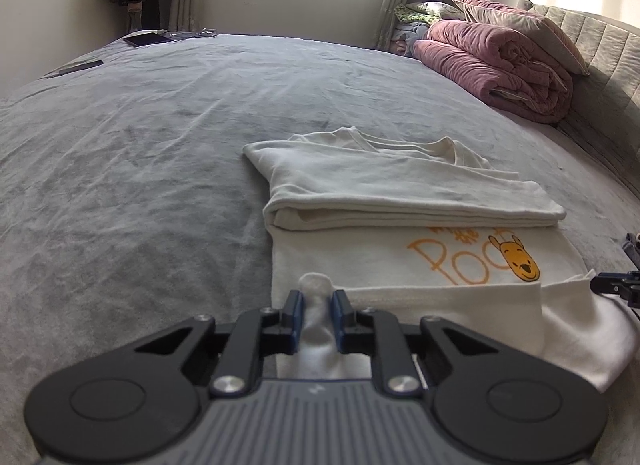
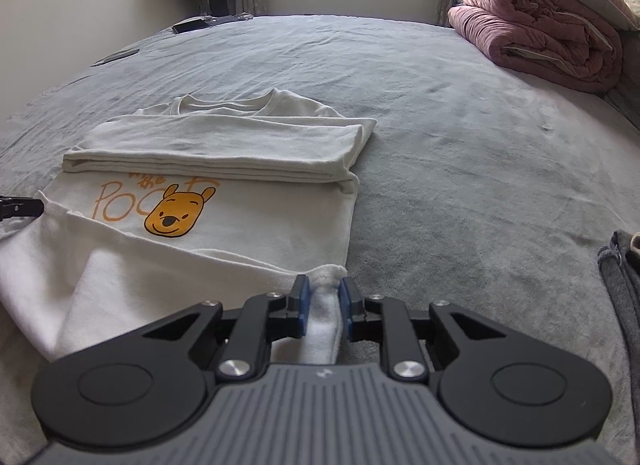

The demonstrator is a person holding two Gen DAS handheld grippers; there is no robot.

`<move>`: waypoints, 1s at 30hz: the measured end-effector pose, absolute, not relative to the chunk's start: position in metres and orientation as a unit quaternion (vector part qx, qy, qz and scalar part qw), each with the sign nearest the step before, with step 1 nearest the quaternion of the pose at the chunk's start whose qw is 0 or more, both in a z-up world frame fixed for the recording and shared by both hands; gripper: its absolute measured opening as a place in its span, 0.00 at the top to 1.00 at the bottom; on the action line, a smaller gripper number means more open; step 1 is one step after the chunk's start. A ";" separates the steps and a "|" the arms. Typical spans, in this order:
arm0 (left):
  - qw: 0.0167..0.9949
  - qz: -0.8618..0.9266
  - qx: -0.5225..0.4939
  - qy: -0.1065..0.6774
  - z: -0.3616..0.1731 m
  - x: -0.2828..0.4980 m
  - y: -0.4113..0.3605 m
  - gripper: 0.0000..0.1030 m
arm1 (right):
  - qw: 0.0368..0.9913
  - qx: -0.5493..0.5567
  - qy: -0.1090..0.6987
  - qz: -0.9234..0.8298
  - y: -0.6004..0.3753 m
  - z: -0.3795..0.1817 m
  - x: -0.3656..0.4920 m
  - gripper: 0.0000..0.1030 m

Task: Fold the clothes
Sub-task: 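Lift the hem with both grippers and fold it toward the collar band, then lay the hem over the Pooh print and open both grippers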

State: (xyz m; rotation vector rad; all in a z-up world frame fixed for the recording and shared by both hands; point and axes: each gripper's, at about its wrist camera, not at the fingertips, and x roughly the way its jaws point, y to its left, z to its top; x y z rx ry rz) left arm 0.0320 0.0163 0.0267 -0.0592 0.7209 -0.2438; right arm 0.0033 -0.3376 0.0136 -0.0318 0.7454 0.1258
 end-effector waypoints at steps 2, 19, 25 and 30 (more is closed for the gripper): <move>0.929 -0.116 -0.032 0.350 0.028 0.031 0.018 0.88 | 0.930 -0.014 0.362 0.059 -0.339 0.014 0.003 0.88; 0.941 -0.096 -0.076 0.315 0.045 0.016 0.034 0.92 | 0.955 -0.038 0.293 0.036 -0.332 0.030 -0.003 0.95; 0.948 -0.081 -0.089 0.296 0.049 0.018 0.040 0.93 | 0.961 -0.045 0.274 0.019 -0.331 0.032 0.001 0.95; 0.947 -0.062 -0.066 0.308 0.036 0.032 0.028 0.93 | 0.957 -0.049 0.287 0.003 -0.326 0.021 0.014 0.95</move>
